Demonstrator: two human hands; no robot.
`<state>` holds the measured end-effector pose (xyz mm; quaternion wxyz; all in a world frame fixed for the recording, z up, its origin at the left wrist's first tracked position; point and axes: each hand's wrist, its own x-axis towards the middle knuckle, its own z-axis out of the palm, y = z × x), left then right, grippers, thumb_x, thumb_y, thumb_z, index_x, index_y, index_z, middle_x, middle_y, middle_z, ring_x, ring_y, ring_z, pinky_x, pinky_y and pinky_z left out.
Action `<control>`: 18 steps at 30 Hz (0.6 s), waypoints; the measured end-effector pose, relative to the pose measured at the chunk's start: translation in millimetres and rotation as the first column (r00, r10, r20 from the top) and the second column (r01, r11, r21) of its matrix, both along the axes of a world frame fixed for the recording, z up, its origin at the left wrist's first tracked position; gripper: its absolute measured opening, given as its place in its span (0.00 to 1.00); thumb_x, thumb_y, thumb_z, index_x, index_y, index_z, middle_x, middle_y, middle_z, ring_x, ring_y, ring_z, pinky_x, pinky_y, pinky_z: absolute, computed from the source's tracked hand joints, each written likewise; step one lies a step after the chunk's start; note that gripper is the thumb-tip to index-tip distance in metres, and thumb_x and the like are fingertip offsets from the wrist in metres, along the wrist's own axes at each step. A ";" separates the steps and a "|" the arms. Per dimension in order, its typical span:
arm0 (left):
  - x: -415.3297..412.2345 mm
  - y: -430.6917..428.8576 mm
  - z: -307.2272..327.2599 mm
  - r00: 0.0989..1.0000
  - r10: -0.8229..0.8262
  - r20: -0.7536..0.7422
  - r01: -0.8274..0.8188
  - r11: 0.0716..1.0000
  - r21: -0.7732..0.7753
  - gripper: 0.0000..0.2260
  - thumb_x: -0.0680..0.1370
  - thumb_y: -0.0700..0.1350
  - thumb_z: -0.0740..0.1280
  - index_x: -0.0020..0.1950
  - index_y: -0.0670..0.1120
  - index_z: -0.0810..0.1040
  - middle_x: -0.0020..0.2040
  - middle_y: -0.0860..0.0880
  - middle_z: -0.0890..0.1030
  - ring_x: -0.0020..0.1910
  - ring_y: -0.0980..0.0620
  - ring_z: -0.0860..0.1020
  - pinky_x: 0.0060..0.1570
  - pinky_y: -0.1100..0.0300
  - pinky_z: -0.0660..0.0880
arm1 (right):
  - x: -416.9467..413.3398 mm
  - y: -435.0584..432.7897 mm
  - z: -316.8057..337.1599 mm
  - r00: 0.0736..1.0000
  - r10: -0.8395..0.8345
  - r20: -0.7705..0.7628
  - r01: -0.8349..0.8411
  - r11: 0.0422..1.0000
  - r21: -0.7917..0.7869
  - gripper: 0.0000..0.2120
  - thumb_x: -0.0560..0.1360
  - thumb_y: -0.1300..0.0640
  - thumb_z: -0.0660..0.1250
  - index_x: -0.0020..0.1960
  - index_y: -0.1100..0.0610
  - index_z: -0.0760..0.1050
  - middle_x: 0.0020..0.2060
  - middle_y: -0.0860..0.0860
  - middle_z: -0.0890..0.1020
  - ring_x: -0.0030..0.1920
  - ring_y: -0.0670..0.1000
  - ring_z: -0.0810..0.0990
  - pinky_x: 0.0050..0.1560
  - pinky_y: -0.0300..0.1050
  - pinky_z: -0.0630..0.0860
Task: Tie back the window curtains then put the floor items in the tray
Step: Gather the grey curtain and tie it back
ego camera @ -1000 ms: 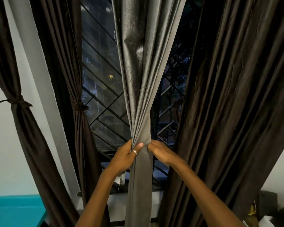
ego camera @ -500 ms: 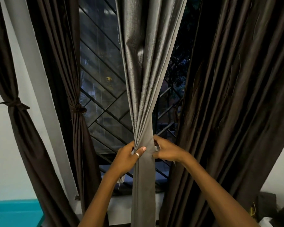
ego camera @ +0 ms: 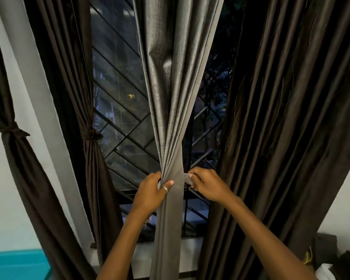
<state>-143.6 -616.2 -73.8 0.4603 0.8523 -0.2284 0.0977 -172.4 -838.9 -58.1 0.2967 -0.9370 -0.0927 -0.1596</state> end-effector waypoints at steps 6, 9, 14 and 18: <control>-14.8 -14.4 5.6 0.928 0.318 0.195 -0.320 0.947 -0.025 0.13 0.77 0.43 0.70 0.51 0.52 0.66 0.50 0.52 0.70 0.37 0.52 0.75 0.34 0.50 0.78 | -6.9 29.6 0.9 0.996 -0.055 -0.073 0.075 0.950 0.304 0.09 0.83 0.56 0.60 0.50 0.42 0.68 0.33 0.49 0.84 0.33 0.44 0.83 0.31 0.36 0.76; -19.4 -17.4 7.3 0.907 0.295 0.301 -0.322 0.946 0.044 0.12 0.74 0.33 0.66 0.44 0.50 0.71 0.42 0.51 0.72 0.35 0.50 0.74 0.31 0.48 0.76 | -13.5 44.9 -0.1 0.996 0.006 -0.086 0.035 0.881 0.471 0.08 0.83 0.59 0.58 0.50 0.46 0.71 0.36 0.54 0.85 0.35 0.48 0.85 0.31 0.38 0.77; -10.6 -17.0 5.6 0.954 0.180 0.239 -0.188 0.982 0.010 0.12 0.75 0.32 0.68 0.53 0.45 0.85 0.46 0.49 0.78 0.40 0.57 0.76 0.42 0.74 0.71 | -13.6 53.6 -2.7 0.994 0.025 -0.110 0.039 0.840 0.541 0.12 0.80 0.64 0.60 0.49 0.51 0.79 0.41 0.52 0.84 0.41 0.50 0.82 0.44 0.48 0.79; -4.6 -12.8 7.0 0.980 0.154 0.125 -0.144 0.986 -0.087 0.09 0.79 0.41 0.68 0.55 0.47 0.86 0.46 0.52 0.79 0.41 0.61 0.77 0.44 0.79 0.68 | -15.1 57.3 -2.3 0.984 0.096 -0.150 0.042 0.692 0.721 0.15 0.81 0.65 0.56 0.53 0.57 0.82 0.49 0.54 0.86 0.52 0.53 0.85 0.52 0.47 0.81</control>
